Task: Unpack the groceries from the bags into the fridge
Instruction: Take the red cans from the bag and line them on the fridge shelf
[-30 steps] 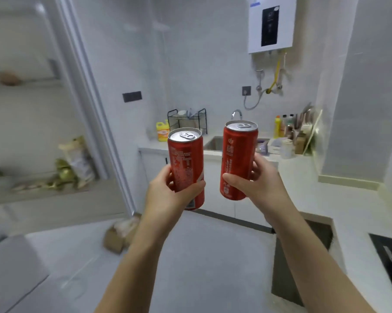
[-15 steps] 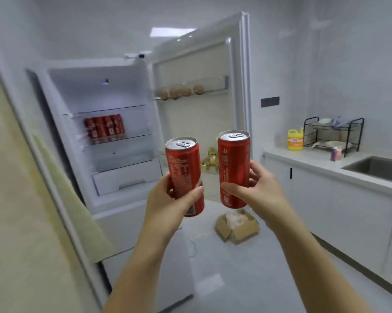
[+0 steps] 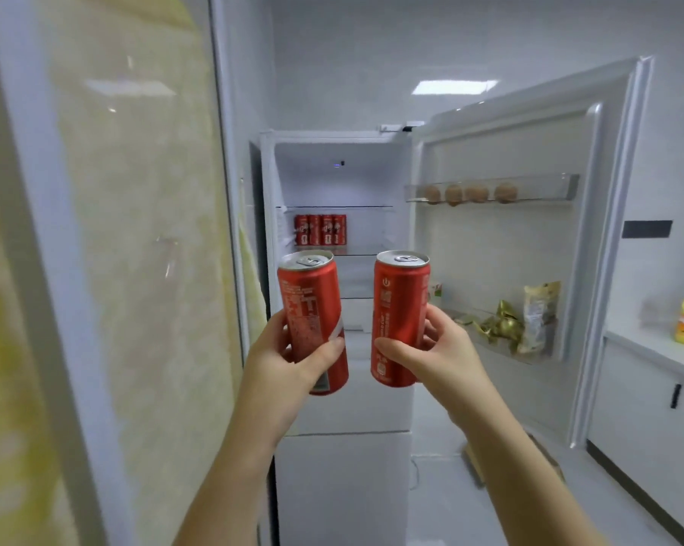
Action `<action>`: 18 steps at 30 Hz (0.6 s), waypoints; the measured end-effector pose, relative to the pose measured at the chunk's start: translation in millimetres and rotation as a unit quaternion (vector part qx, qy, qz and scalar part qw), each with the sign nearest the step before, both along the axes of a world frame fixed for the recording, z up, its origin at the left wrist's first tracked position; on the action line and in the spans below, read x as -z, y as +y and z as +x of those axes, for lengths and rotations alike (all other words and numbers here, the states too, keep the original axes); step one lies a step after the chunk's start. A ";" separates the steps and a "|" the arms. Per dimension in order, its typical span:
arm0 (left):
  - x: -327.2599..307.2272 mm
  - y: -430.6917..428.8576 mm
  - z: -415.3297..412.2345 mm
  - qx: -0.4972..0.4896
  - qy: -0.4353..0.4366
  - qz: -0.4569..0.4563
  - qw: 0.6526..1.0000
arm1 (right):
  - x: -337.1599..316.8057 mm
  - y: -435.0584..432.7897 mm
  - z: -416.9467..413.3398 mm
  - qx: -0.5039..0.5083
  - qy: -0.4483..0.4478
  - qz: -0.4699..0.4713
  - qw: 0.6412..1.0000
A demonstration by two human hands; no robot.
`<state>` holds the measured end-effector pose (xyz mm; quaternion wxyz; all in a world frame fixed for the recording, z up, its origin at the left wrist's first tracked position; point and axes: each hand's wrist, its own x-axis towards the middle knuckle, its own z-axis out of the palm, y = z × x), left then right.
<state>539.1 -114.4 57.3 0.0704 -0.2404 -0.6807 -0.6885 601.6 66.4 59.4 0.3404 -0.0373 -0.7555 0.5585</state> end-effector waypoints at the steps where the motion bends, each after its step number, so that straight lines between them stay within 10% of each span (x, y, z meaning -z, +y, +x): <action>1: 1.3 0.2 1.0 -0.008 0.000 0.002 1.000 | -1.8 0.4 -1.4 -0.007 -0.003 0.003 1.000; 18: -4.9 20.7 -22.8 -0.053 0.009 -0.022 0.998 | -11.8 15.1 -28.5 -0.032 0.002 0.013 0.999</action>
